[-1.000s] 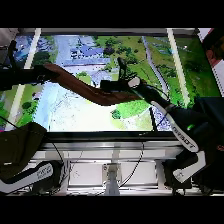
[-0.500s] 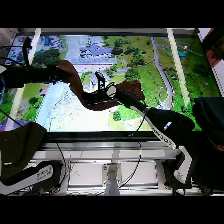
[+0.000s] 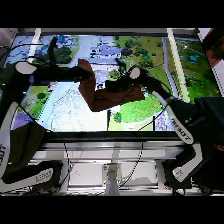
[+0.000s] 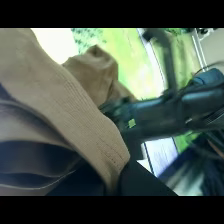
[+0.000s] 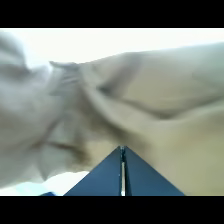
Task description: Fold the clothes and pants, and hang the long-sleeved shirts on hangers.
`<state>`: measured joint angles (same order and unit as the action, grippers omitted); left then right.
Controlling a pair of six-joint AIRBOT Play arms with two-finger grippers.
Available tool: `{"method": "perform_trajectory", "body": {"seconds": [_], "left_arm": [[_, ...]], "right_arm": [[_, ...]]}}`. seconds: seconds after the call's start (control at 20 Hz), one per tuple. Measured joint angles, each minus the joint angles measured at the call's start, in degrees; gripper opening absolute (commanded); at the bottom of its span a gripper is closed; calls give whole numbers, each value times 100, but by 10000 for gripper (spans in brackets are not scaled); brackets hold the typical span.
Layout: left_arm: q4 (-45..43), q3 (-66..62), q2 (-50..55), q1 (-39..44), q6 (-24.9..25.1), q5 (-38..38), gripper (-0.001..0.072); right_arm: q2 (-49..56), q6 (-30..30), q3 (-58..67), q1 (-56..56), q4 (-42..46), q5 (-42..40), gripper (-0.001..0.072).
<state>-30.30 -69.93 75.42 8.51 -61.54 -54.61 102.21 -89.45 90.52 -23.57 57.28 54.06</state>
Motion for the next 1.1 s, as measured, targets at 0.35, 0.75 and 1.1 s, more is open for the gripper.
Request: {"method": "perform_trajectory", "body": {"seconds": [0.35, 0.75, 1.1], "left_arm": [[22, 0, 234, 2107, 175, 2787, 27], [24, 0, 1333, 3722, 236, 5305, 689], [24, 0, 1528, 3882, 197, 5598, 704]], "right_arm": [[-505, -337, -57, 1143, 1528, 807, 17], [-632, -715, -221, 1687, 2072, 1185, 22], [-890, -748, -227, 1746, 2874, 1215, 344]]}}
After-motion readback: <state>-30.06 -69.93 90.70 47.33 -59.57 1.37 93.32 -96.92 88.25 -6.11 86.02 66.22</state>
